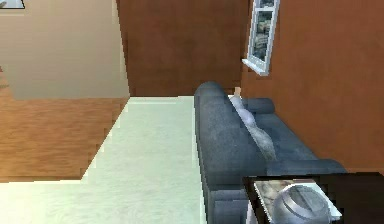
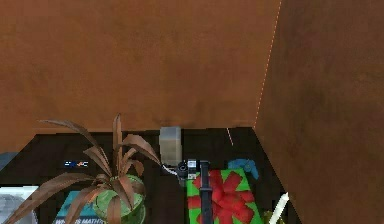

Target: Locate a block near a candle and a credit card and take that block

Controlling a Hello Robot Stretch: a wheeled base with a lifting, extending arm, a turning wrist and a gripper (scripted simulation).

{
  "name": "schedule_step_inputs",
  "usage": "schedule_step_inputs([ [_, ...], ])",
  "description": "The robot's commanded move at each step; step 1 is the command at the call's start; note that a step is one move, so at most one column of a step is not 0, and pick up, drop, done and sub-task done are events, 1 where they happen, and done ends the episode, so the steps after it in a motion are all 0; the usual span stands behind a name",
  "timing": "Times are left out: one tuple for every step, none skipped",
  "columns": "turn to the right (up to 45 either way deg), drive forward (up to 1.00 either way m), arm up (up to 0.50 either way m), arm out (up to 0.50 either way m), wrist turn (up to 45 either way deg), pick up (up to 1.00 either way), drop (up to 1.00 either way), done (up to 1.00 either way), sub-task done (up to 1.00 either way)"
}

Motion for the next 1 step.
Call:
schedule_step_inputs([
  [0.0, 0.0, 0.0, 0.0, 0.0, 1.0, 0.0, 0.0, 0.0],
])
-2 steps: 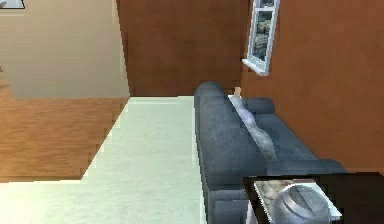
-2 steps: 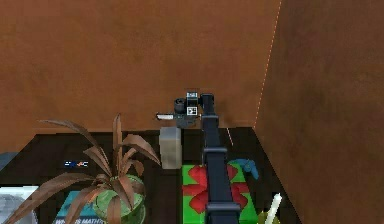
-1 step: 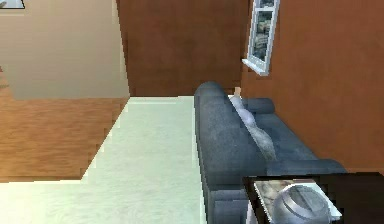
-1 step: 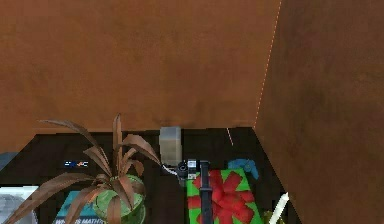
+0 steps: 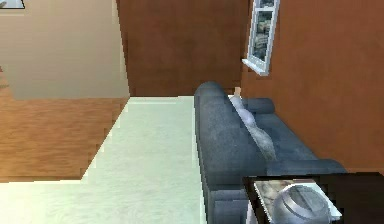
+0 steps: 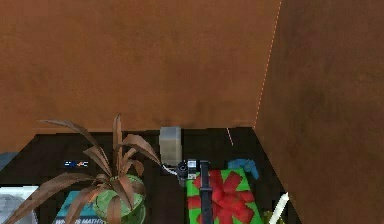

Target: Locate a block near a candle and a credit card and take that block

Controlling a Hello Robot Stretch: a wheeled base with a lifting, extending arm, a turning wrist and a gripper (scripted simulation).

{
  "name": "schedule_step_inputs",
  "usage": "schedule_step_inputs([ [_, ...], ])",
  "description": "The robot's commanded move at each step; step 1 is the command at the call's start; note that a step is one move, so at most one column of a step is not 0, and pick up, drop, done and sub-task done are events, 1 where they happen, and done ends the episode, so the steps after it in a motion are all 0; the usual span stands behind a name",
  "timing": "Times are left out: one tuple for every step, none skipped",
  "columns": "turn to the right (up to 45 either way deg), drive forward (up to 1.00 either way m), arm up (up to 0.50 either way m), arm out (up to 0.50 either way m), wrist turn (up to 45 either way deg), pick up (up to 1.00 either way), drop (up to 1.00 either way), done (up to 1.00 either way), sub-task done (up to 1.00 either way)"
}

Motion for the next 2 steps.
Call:
schedule_step_inputs([
  [0.0, 0.0, 0.1, 0.0, 0.0, 0.0, 0.0, 0.0, 0.0],
  [0.0, 0.0, 0.0, 0.0, 0.0, 0.0, 0.0, 1.0, 0.0],
])
